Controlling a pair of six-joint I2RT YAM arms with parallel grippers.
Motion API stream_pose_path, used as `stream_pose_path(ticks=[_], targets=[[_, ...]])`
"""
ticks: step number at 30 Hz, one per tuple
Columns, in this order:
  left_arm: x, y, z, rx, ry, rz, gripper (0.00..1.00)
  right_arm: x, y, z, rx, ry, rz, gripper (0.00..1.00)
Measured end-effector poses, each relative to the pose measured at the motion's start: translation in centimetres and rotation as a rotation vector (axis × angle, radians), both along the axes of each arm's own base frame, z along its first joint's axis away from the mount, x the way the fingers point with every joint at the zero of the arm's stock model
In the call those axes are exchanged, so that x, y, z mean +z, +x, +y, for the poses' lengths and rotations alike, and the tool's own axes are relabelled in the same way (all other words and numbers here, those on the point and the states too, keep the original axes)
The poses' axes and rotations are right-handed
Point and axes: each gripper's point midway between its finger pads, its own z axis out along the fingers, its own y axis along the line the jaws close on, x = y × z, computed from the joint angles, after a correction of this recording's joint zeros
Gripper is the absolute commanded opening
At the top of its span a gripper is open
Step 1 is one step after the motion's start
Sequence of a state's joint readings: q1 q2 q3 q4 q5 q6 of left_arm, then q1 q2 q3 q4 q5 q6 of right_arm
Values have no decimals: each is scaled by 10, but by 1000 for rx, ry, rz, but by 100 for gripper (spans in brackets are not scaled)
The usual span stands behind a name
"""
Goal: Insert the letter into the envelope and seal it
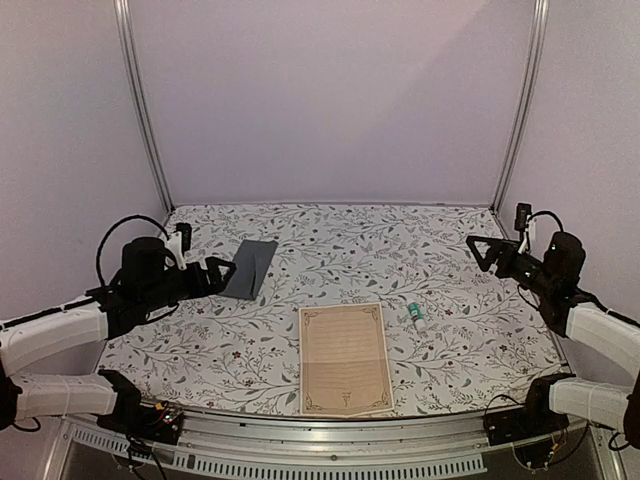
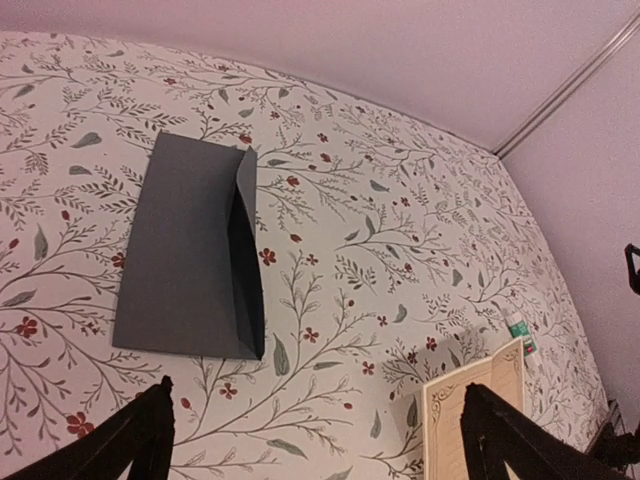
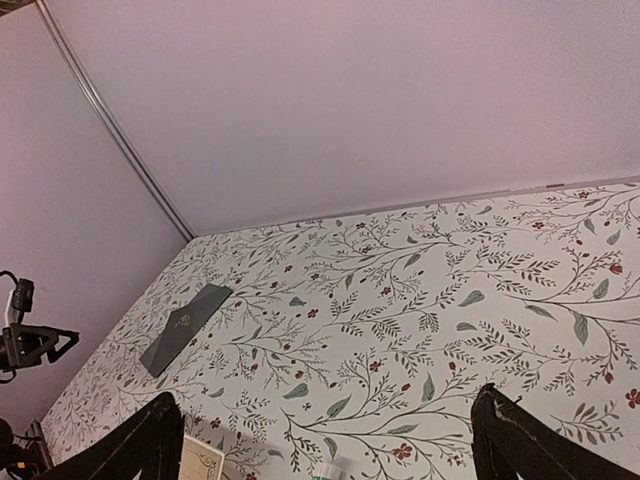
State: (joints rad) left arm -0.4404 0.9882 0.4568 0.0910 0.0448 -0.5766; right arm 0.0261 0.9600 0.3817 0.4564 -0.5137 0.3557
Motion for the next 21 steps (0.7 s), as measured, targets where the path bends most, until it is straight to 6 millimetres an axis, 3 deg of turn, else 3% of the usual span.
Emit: stream_pose_path(ticks=[7,12,17,21], targets=[[8,-29,-45,-151,-7,-25,100,7,-13,29,158,32,5,99],[8,-42,-67,-225,8,-20,98,33,-14,59,331,9,-11,99],[4,-47,-77,-256,21,-6,98,53,-4,89,462,-47,-18,99],[2,-50,-79,-267,26,2,98,44,1,114,540,-78,31,99]])
